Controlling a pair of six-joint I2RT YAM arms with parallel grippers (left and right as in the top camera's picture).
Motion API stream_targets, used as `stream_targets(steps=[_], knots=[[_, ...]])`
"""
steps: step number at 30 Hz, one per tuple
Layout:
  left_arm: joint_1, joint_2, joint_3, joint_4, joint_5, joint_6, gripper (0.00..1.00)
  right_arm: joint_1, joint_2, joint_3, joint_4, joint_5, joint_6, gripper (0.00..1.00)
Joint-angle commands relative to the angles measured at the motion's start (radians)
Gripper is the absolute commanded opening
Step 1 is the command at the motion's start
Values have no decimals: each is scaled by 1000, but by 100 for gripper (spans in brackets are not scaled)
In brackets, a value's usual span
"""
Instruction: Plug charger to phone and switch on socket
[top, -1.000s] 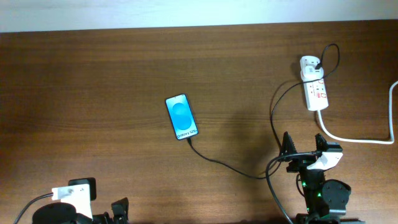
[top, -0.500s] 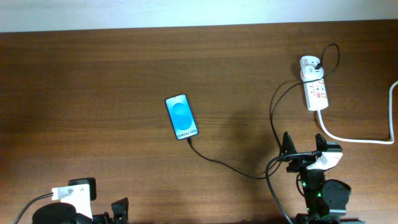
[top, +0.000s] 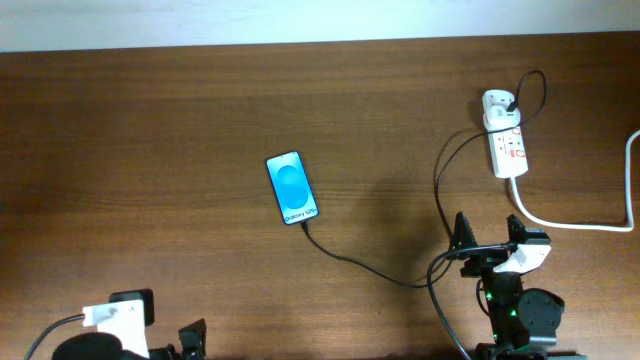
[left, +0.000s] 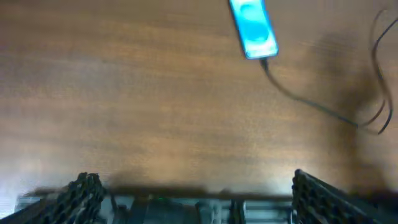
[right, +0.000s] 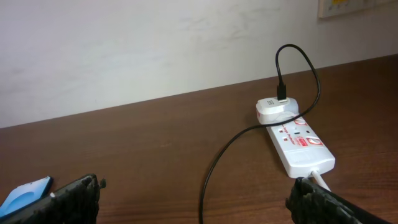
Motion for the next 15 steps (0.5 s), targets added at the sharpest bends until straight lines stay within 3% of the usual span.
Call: stream_targets(steps=[1, 8, 15], knots=[[-1, -63, -7, 99, -32, 5, 99, 10, -11, -5, -8, 13, -7, 98], [-1, -179, -200, 323, -63, 18, 99, 10, -11, -5, -8, 13, -7, 98], [2, -344, -633, 826, -29, 47, 99, 10, -11, -5, -8, 13, -7, 98]])
